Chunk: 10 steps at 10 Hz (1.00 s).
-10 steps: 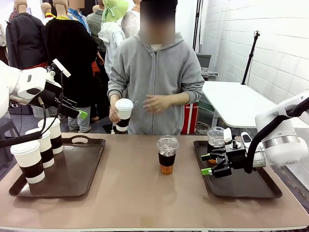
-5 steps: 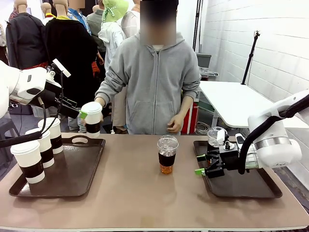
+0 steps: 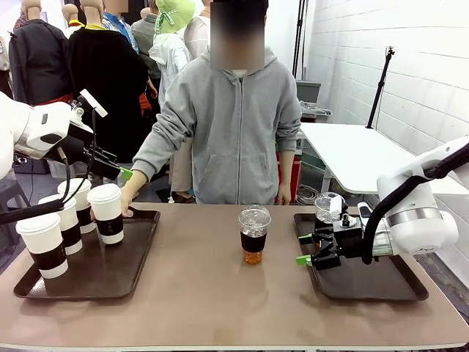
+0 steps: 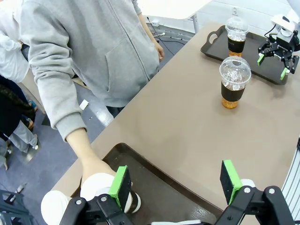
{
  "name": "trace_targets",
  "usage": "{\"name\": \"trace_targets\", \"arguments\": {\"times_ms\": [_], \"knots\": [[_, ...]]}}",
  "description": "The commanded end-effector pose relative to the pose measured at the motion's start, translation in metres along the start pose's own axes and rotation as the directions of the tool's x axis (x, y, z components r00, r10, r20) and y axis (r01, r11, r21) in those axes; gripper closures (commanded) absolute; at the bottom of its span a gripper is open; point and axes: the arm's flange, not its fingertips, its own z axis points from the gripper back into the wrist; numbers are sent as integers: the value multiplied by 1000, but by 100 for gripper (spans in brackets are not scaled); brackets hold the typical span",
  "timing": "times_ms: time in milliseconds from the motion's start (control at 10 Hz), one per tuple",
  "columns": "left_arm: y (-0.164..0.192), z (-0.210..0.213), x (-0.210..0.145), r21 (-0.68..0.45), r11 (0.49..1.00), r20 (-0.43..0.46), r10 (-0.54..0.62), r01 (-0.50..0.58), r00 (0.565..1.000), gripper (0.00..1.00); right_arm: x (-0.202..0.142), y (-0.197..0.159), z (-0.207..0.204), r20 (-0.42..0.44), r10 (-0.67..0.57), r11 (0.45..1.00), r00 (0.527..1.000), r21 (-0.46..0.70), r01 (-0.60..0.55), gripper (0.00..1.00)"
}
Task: Distribute the coffee onto the tray.
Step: Pick up another iced Americano from the middle of the table and place it on the right Handle tray.
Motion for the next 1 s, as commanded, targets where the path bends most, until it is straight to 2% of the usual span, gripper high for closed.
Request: {"name": "trace_targets", "arguments": {"times_ms": [0, 500, 900], "knots": [[2, -1, -2, -3, 1000, 2, 8, -8, 1000, 0, 0, 0, 1, 6, 0, 1000, 1000, 5, 0, 0], [2, -1, -2, -3, 1000, 2, 8, -8, 1000, 0, -12, 12, -38, 8, -63, 995, 998, -76, 64, 0], [2, -1, -2, -3, 1000, 2, 8, -8, 1000, 0, -8, 13, -70, 25, -48, 991, 999, -125, 51, 0]]}}
